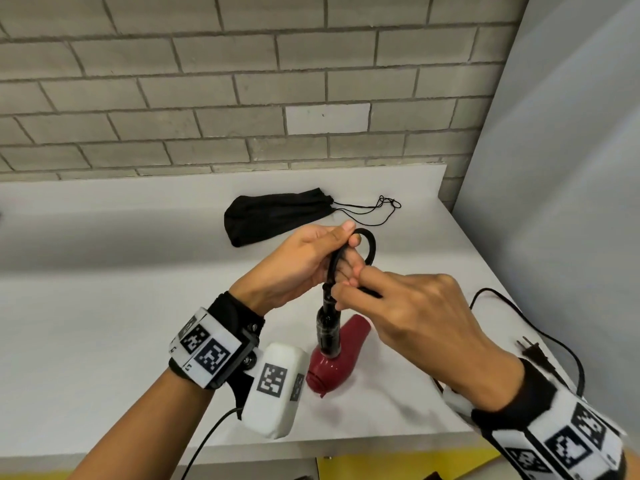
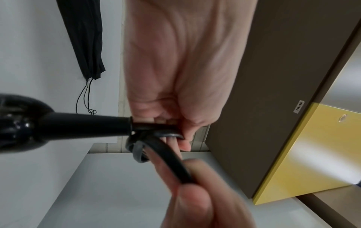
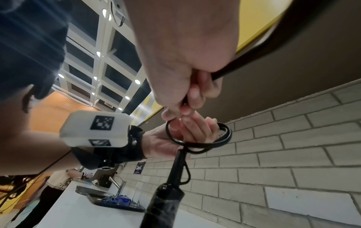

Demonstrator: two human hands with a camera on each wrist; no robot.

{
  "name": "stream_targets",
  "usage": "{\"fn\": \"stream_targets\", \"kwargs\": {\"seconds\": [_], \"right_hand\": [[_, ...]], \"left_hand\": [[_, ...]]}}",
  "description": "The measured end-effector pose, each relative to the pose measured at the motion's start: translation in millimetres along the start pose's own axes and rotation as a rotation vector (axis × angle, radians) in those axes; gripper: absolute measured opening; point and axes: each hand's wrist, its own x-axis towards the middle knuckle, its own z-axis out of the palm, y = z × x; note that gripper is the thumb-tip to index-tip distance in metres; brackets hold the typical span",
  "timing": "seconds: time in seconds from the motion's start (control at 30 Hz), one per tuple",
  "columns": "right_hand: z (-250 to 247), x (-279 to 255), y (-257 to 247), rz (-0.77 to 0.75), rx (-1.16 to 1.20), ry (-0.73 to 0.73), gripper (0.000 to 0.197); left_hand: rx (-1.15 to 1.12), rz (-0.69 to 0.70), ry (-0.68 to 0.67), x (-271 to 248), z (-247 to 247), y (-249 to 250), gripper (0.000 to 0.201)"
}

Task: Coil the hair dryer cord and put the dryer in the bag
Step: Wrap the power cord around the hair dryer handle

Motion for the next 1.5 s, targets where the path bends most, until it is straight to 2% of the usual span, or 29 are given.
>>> {"fn": "stream_targets", "kwargs": {"seconds": [0.1,0.17,0.27,0.33,0.47,0.57,0.67,0.97,1.1,1.23,1.3,1.4,1.5], "right_hand": [[-3,9,3,0.062,0.045,0.121,0.023],[-6,17,11,0.157,0.125,0.140,0.018],[-8,27,31,0.258,0.196,0.099,0.045],[-4,27,41,0.225,0.182,0.071,0.053],[1,23,57,0.066,0.178,0.010,0.051],[1,20,67,-0.056,0.158,-0.012,0.052],[-2,15,74,-0.110,0.126,-0.033,0.051],[6,-5,95,-0.137,0.090,-0.073,0.045],[3,-15,104,-0.099,0.102,-0.092,0.045],[1,-22,110,-0.151,0.089,-0.123,0.032],[-1,-34,126,-0.076,0.060,-0.142,0.039],[-10,-62,162,0.138,-0.004,-0.198,0.056],[-11,-85,179,0.241,-0.012,-0.235,0.050]], "left_hand": [[0.126,0.017,-0.025,-2,6,0,0.040],[0.200,0.010,-0.055,-2,11,-2,0.045],[0.235,0.010,-0.043,-3,12,0,0.044],[0.242,0.014,-0.042,-4,9,6,0.044],[0.320,-0.037,-0.106,-9,8,17,0.046],[0.422,-0.050,-0.186,-12,11,23,0.036],[0.523,-0.079,-0.228,-11,11,30,0.024],[0.502,-0.124,-0.261,-11,11,29,0.026],[0.475,-0.111,-0.274,-12,5,24,0.027],[0.459,-0.106,-0.308,-12,5,20,0.029],[0.435,-0.092,-0.297,-17,-3,20,0.031],[0.375,-0.083,-0.248,-25,-22,20,0.030],[0.334,-0.095,-0.272,-25,-22,13,0.027]]}}
